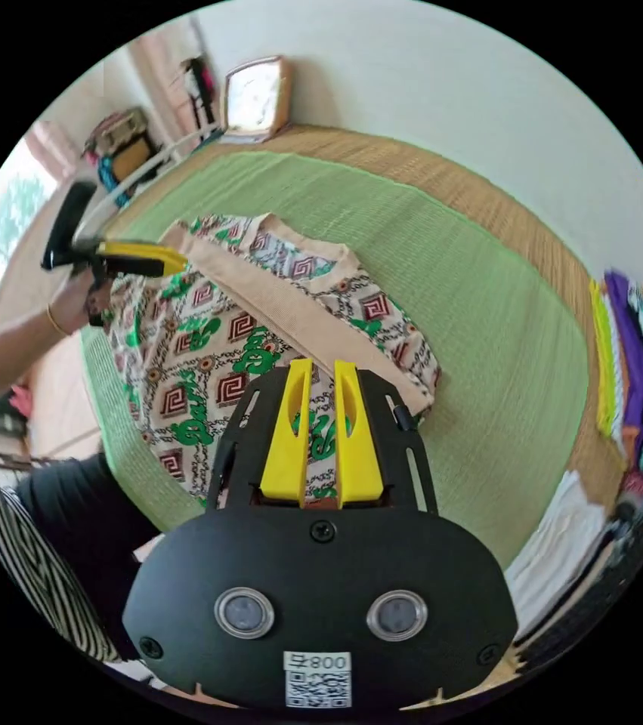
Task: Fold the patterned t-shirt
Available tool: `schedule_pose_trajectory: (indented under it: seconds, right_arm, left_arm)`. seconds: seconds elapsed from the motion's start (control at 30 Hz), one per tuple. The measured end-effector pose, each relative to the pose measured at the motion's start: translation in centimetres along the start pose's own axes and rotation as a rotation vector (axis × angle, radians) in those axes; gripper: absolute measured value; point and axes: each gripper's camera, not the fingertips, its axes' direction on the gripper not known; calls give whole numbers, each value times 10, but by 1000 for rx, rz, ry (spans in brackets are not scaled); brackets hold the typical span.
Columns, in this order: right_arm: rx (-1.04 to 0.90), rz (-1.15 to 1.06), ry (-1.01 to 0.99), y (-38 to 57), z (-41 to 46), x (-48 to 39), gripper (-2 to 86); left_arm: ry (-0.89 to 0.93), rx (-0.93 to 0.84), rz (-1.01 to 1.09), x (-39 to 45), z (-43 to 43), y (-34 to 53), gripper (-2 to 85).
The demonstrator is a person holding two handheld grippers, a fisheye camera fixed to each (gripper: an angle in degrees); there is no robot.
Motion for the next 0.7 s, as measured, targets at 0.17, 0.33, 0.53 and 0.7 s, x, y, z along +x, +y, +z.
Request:
schedule_pose_trajectory:
  seconds: [0.17, 0.33, 0.53, 0.7]
  right_arm:
    - [-63, -167, 182, -18, 34, -52, 61]
    - [-64, -154, 192, -28, 53, -72, 46]
    - [-45, -154, 183, -42, 50, -79, 13]
    - [-54, -159, 121, -60, 42, -69, 7]
  left_arm:
    - [-205, -128, 172, 45, 20, -28, 69]
    - [-241, -138, 172, 65, 20, -43, 25]
    - [-218, -98, 183, 79, 1, -62, 12]
    - [-199, -82, 187, 81, -14, -85, 9]
